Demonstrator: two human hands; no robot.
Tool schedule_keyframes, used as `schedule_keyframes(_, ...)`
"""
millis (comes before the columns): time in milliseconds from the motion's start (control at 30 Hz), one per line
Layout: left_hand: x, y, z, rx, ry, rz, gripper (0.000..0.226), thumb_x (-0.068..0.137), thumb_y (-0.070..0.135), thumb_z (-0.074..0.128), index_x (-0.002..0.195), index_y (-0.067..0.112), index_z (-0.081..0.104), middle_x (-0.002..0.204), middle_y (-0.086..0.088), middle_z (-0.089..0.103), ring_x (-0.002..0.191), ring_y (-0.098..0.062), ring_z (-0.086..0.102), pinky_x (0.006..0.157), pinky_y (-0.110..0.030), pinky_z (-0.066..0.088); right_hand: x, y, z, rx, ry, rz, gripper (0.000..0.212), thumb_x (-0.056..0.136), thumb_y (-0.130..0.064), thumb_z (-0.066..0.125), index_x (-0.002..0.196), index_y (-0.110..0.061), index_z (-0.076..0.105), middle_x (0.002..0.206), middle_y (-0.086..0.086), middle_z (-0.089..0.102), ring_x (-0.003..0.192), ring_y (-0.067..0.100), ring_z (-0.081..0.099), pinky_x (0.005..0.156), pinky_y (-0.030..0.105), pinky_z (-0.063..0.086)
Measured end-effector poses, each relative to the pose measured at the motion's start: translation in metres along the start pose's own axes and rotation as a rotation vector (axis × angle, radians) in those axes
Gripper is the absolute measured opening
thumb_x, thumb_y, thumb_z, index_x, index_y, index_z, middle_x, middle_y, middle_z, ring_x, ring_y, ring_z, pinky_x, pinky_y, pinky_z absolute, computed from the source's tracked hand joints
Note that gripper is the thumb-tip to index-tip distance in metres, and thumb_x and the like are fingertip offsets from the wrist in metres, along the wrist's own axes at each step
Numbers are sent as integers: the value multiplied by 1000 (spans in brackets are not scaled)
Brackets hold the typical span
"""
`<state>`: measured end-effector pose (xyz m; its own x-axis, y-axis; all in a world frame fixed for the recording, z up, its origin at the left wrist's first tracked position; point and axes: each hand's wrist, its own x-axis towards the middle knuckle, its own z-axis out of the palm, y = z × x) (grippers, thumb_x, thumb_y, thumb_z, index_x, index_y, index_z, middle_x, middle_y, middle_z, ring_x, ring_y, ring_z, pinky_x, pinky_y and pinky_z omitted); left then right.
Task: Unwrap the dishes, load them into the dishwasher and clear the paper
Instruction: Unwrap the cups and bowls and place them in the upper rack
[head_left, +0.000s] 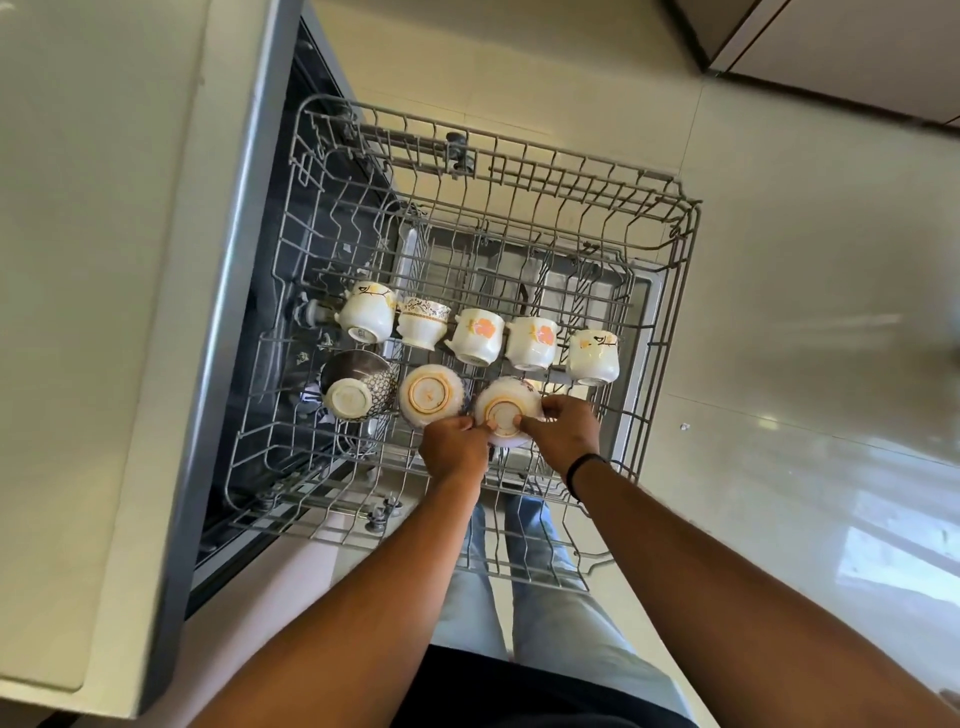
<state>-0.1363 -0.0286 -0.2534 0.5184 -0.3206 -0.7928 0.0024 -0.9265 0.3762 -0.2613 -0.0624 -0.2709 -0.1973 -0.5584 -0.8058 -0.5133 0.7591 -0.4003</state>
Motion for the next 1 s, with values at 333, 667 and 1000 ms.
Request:
schedule_keyframes(333, -4, 0, 1, 82, -6, 93, 32, 81, 21, 82, 108, 5, 74, 105, -9, 77, 82, -18, 67, 80, -36, 57, 1, 4, 1, -42, -70, -63, 29, 91, -20, 72, 119, -11, 73, 107, 6, 73, 98, 20, 64, 80, 24, 44)
schedule_keyframes(667, -19, 5, -7, 66, -57, 122, 30, 84, 23, 80, 103, 1, 71, 107, -4, 74, 71, -11, 61, 58, -22, 43, -8, -8, -18, -202, -120, -85, 51, 87, -31, 76, 129, -4, 62, 111, 11, 67, 101, 27, 62, 73, 25, 42)
schedule_keyframes(1000, -52, 25, -40, -53, -11, 190, 50, 83, 22, 79, 127, 4, 65, 127, -10, 68, 99, -21, 67, 69, -27, 52, -63, -32, -53, -189, 43, -286, 39, 93, -30, 67, 126, -10, 64, 121, 8, 67, 111, 27, 62, 86, 28, 46)
